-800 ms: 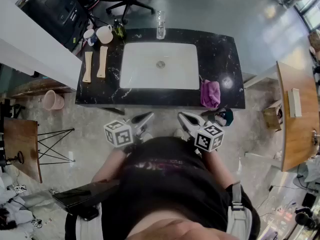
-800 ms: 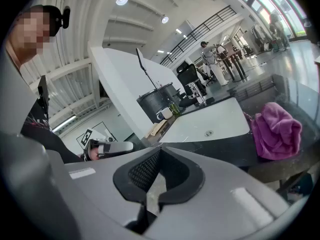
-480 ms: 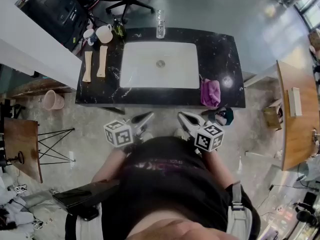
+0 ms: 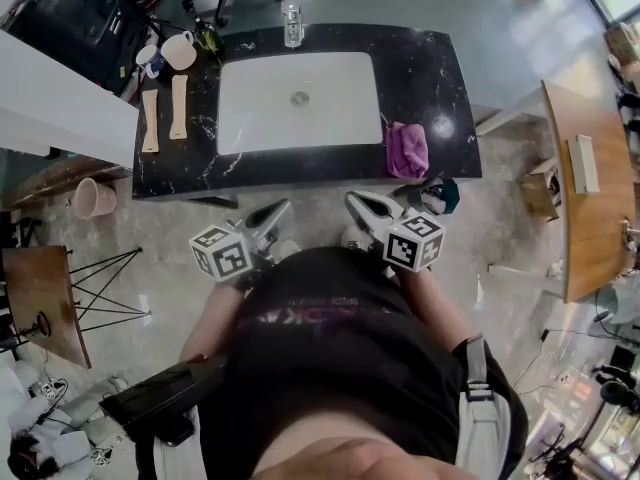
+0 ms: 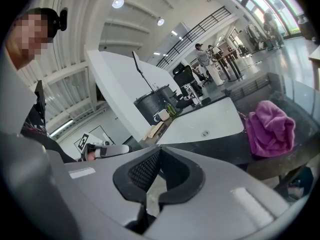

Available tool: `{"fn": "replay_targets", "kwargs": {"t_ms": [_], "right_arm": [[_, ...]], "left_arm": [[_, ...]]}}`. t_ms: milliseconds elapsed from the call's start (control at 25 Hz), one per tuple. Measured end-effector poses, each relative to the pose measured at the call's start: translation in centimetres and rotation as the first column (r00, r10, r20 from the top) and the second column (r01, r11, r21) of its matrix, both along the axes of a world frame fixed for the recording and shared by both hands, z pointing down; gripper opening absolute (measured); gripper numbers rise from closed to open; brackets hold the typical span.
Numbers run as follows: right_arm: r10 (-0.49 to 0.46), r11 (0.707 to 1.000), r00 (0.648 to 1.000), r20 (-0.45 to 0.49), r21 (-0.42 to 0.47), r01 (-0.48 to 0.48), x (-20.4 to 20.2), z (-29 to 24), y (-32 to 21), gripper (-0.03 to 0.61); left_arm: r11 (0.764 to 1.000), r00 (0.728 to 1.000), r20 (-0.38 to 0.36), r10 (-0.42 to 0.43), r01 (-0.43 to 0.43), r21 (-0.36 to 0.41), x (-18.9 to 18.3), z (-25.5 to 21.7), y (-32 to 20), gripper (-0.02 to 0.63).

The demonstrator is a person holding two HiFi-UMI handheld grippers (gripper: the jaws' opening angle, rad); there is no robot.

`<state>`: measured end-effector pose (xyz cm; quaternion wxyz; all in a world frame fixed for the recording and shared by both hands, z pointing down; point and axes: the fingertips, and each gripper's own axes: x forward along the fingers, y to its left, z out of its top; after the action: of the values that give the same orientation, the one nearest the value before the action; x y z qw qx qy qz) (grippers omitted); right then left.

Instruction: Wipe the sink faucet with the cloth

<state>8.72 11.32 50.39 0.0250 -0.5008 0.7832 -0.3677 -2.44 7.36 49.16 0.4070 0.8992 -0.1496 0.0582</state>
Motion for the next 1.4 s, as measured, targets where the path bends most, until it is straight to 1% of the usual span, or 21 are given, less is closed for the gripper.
{"fn": "replay_targets", "kwargs": {"t_ms": [80,160,200,240,320,400,440,520,560,640,760,840,920,960,1040,1160,1240,1280,1360,1400], "right_arm": [[0.056,0.998,0.998,-0.010,-0.012,-0.056,1.7,0.2,-0.2,0.014],[0.152,0.988,0.988,-0.038,-0.019,-0.153,4.8,0.3,-0.6,0.020],[0.207,0.978,0.976,-0.061,-0.022,-0.209,6.8,0.4,-1.0,0.070],[0.263,0.963,0.960,-0.097,-0.027,-0.267,9.3,0.5,-1.3,0.088],[0.363,0.924,0.910,-0.198,-0.053,-0.380,14.7,1.3,-1.6,0.098],[0.423,0.877,0.860,-0.285,-0.112,-0.468,19.9,3.0,-1.6,0.121],[0.436,0.855,0.846,-0.307,-0.150,-0.496,21.9,4.0,-1.6,0.134],[0.438,0.826,0.839,-0.323,-0.225,-0.517,24.6,5.8,-1.7,0.150],[0.430,0.818,0.844,-0.322,-0.257,-0.515,25.4,6.7,-2.0,0.158],[0.402,0.812,0.859,-0.317,-0.310,-0.495,26.2,8.2,-2.8,0.181],[0.353,0.813,0.882,-0.311,-0.365,-0.454,26.1,10.1,-3.8,0.195],[0.311,0.824,0.900,-0.305,-0.385,-0.416,25.4,10.7,-4.3,0.201],[0.256,0.835,0.910,-0.326,-0.399,-0.378,24.6,11.2,-4.6,0.217],[0.224,0.839,0.908,-0.353,-0.403,-0.364,24.3,11.4,-4.7,0.222],[0.159,0.848,0.892,-0.422,-0.405,-0.343,23.9,11.6,-4.7,0.228],[0.090,0.857,0.844,-0.529,-0.390,-0.336,23.6,11.7,-4.7,0.243],[0.088,0.857,0.820,-0.566,-0.376,-0.352,23.5,11.8,-4.7,0.254],[0.098,0.853,0.818,-0.567,-0.375,-0.362,23.5,11.8,-4.7,0.247],[0.134,0.836,0.827,-0.546,-0.386,-0.389,23.4,12.1,-4.6,0.229],[0.156,0.826,0.833,-0.531,-0.393,-0.404,23.4,12.3,-4.5,0.230]], "left_arm": [[1.000,1.000,0.001,-0.002,0.002,-0.004,0.3,0.1,0.1,-0.008],[1.000,1.000,0.004,-0.002,0.002,-0.010,0.6,0.1,0.3,-0.007],[1.000,1.000,0.005,-0.003,0.003,-0.012,0.7,0.2,0.4,-0.008],[1.000,1.000,0.006,-0.005,0.005,-0.014,0.9,0.2,0.4,-0.008],[1.000,1.000,0.006,-0.012,0.012,-0.020,1.0,0.3,0.4,-0.008],[1.000,1.000,0.006,-0.021,0.021,-0.024,1.3,0.4,0.3,-0.008],[0.999,1.000,0.006,-0.024,0.024,-0.026,1.5,0.4,0.3,-0.008],[0.999,0.999,0.009,-0.032,0.032,-0.030,2.0,0.4,0.4,-0.008],[0.999,0.999,0.011,-0.037,0.038,-0.032,2.3,0.4,0.5,-0.008],[0.998,0.998,0.016,-0.053,0.053,-0.035,2.8,0.4,0.5,-0.008],[0.995,0.996,0.028,-0.086,0.087,-0.043,3.2,0.7,0.5,-0.008],[0.992,0.993,0.037,-0.109,0.110,-0.052,3.3,1.0,0.6,-0.008],[0.989,0.990,0.043,-0.131,0.133,-0.064,3.5,1.4,0.8,-0.008],[0.987,0.989,0.045,-0.140,0.143,-0.070,3.6,1.6,0.8,-0.008],[0.984,0.987,0.050,-0.155,0.159,-0.081,3.7,2.0,1.0,-0.008],[0.978,0.982,0.050,-0.182,0.186,-0.098,3.2,2.5,1.2,-0.008],[0.973,0.978,0.047,-0.202,0.206,-0.105,2.2,2.6,0.9,-0.008],[0.972,0.977,0.045,-0.207,0.211,-0.107,1.6,2.6,0.7,-0.008],[0.972,0.978,0.040,-0.204,0.207,-0.109,0.5,2.6,0.2,-0.008],[0.974,0.980,0.037,-0.197,0.200,-0.109,-0.1,2.6,0.0,-0.008]]}}
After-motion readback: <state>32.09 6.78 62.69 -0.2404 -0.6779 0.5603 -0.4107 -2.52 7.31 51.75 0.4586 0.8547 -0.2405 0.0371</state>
